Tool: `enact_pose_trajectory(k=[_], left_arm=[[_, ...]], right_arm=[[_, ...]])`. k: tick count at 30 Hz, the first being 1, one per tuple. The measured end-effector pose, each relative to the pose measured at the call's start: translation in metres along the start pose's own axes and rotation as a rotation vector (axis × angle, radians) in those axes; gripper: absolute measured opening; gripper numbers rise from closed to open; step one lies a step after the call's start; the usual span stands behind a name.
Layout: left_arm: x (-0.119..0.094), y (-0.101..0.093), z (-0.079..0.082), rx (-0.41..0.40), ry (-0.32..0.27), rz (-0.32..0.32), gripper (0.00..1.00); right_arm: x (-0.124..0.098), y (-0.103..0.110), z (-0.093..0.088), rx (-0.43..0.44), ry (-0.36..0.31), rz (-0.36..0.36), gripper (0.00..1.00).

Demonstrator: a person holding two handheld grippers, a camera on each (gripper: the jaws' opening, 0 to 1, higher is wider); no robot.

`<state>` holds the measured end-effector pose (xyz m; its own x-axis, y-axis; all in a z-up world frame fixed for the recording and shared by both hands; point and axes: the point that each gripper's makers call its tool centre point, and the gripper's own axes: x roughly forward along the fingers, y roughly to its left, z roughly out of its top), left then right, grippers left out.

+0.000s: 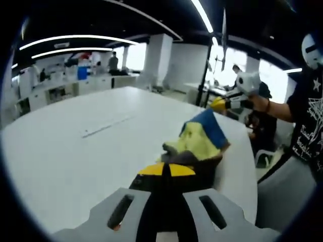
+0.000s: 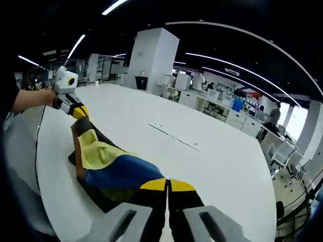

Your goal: Fold the garment on the visible template until the final outline fits inside the template.

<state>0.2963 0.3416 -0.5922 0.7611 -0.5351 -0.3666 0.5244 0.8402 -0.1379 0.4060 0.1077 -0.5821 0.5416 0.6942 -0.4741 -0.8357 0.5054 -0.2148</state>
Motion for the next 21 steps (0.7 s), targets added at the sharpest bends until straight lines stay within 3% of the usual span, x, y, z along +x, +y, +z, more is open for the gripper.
enact_pose_trajectory(k=[5, 13, 21], left_arm=[[0.009, 0.010, 0.019, 0.002, -0.046, 0.027, 0.00], [0.042, 0.032, 0.039, -0.017, -0.083, 0.074, 0.00], [0.065, 0.062, 0.042, -0.074, -0.102, 0.143, 0.00]], right_arm=[[0.008, -0.011, 0.008, -0.027, -0.004, -0.008, 0.00], [0.033, -0.034, 0.011, -0.020, -0.001, -0.016, 0.00], [0.058, -0.055, 0.004, 0.019, 0.020, -0.020, 0.00]])
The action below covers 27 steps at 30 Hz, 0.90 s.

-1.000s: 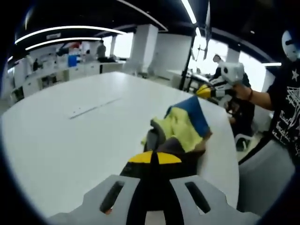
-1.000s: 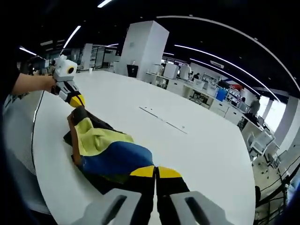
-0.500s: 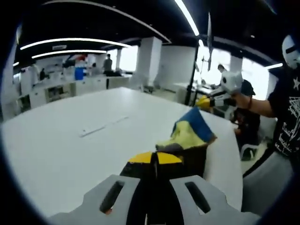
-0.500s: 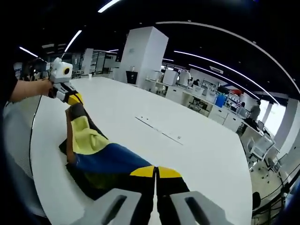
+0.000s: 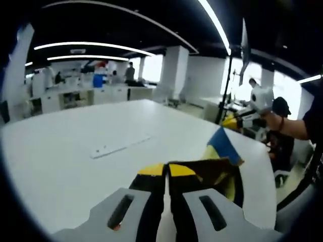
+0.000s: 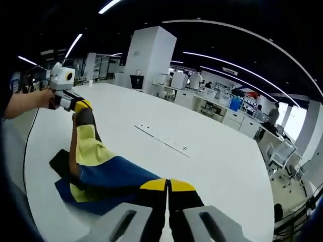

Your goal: Fold the garment on the visible template until the final outline fits inside the template.

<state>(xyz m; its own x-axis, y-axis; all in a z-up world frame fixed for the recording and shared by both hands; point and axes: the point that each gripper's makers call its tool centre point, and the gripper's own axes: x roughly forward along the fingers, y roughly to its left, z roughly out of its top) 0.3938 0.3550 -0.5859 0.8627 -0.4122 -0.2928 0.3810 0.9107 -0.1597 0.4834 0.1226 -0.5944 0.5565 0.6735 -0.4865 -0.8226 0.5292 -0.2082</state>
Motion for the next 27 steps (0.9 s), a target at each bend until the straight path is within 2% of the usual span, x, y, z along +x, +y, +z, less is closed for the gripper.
enact_pose_trajectory(k=[3, 9, 15, 20, 21, 23, 24, 26, 27], left_arm=[[0.011, 0.011, -0.002, -0.022, 0.001, 0.037, 0.00], [0.037, 0.027, -0.009, -0.051, 0.014, 0.070, 0.00], [0.058, 0.049, -0.029, -0.108, 0.066, 0.140, 0.00], [0.074, 0.059, -0.047, -0.139, 0.113, 0.164, 0.00], [0.077, 0.061, -0.051, -0.172, 0.125, 0.168, 0.00], [0.084, 0.060, -0.052, -0.258, 0.100, 0.149, 0.00], [0.085, 0.063, -0.053, -0.253, 0.103, 0.160, 0.00], [0.088, 0.070, -0.062, -0.211, 0.150, 0.191, 0.00], [0.092, 0.069, -0.064, -0.216, 0.154, 0.187, 0.00]], right_arm=[[0.011, -0.010, -0.003, 0.021, 0.010, -0.009, 0.00], [0.035, -0.029, -0.015, 0.079, 0.032, -0.030, 0.00], [0.059, -0.044, -0.036, 0.131, 0.086, -0.049, 0.00], [0.072, -0.058, -0.053, 0.163, 0.131, -0.088, 0.00], [0.074, -0.060, -0.056, 0.177, 0.136, -0.087, 0.00], [0.076, -0.058, -0.055, 0.209, 0.126, -0.070, 0.00], [0.077, -0.058, -0.056, 0.204, 0.126, -0.073, 0.00], [0.077, -0.055, -0.056, 0.206, 0.127, -0.059, 0.00], [0.078, -0.053, -0.056, 0.204, 0.127, -0.053, 0.00]])
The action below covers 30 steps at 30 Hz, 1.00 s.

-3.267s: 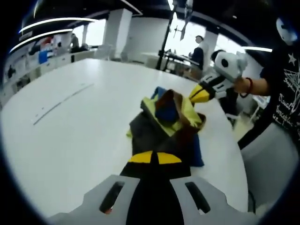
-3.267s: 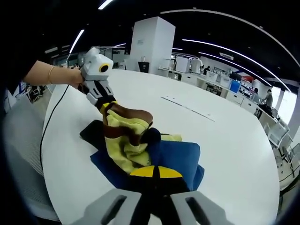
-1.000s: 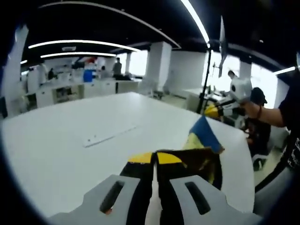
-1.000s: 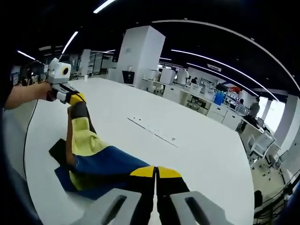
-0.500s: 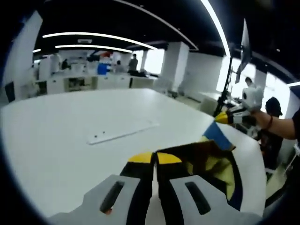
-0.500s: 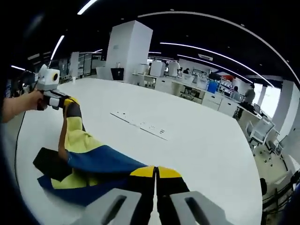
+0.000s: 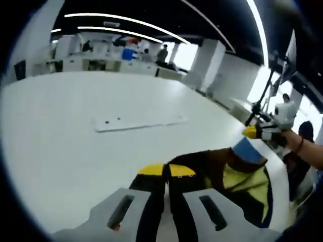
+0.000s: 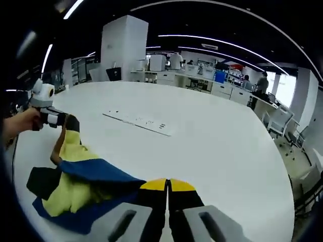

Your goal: Fold the garment on the visible template until the final outline fits inside the template.

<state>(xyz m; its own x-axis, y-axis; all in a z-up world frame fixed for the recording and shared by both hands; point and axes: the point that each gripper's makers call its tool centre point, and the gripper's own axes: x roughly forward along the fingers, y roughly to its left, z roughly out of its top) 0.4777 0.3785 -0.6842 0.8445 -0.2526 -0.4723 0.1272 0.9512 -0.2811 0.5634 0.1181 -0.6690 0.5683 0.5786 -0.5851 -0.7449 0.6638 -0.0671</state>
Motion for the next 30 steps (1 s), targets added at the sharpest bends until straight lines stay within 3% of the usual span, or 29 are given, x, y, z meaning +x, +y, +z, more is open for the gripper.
enact_pose_trajectory(k=[6, 12, 15, 17, 22, 30], left_arm=[[0.004, 0.002, -0.003, -0.003, 0.010, 0.009, 0.00], [-0.001, 0.003, -0.002, 0.008, 0.010, 0.032, 0.01], [-0.008, 0.002, 0.000, -0.016, 0.001, 0.032, 0.16], [-0.012, 0.001, 0.000, -0.018, 0.002, 0.030, 0.24], [-0.027, -0.003, -0.004, -0.011, 0.015, 0.051, 0.34], [-0.043, -0.024, -0.010, -0.006, 0.009, 0.030, 0.43]], right_arm=[[-0.001, 0.001, -0.002, -0.014, 0.010, 0.007, 0.00], [-0.007, 0.006, -0.002, 0.044, 0.017, 0.018, 0.00], [-0.012, 0.008, 0.000, 0.060, 0.017, 0.014, 0.00], [-0.016, 0.010, 0.001, 0.092, 0.017, 0.015, 0.06], [-0.028, 0.020, 0.005, 0.122, 0.017, 0.014, 0.19], [-0.042, 0.043, 0.004, 0.162, 0.038, 0.024, 0.30]])
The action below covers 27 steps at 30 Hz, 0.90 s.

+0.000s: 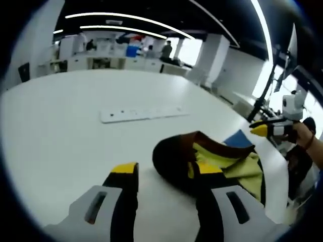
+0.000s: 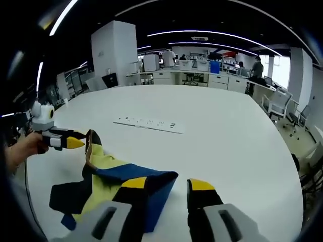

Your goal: Fold the garment on the visible template until the final outline fits inside the template.

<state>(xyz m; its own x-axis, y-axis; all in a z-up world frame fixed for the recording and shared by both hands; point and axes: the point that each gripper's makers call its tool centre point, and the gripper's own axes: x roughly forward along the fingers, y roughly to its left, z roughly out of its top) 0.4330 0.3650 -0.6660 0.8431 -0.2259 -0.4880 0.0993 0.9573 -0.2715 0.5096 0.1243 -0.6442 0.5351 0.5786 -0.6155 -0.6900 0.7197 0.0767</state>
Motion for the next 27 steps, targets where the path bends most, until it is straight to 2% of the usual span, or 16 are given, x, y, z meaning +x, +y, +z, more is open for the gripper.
enact_pose_trajectory(k=[7, 14, 23, 27], left_arm=[[-0.004, -0.010, -0.009, 0.016, 0.017, -0.011, 0.50], [-0.003, -0.022, -0.025, 0.012, 0.043, -0.020, 0.50], [-0.001, -0.031, -0.045, -0.019, 0.082, -0.039, 0.43], [0.000, -0.033, -0.053, -0.029, 0.091, -0.034, 0.34]], right_arm=[[-0.005, 0.014, -0.007, 0.023, 0.022, -0.002, 0.37], [-0.003, 0.026, -0.021, 0.083, 0.062, -0.007, 0.37], [0.000, 0.033, -0.031, 0.127, 0.097, -0.008, 0.29], [-0.002, 0.033, -0.038, 0.164, 0.109, -0.031, 0.22]])
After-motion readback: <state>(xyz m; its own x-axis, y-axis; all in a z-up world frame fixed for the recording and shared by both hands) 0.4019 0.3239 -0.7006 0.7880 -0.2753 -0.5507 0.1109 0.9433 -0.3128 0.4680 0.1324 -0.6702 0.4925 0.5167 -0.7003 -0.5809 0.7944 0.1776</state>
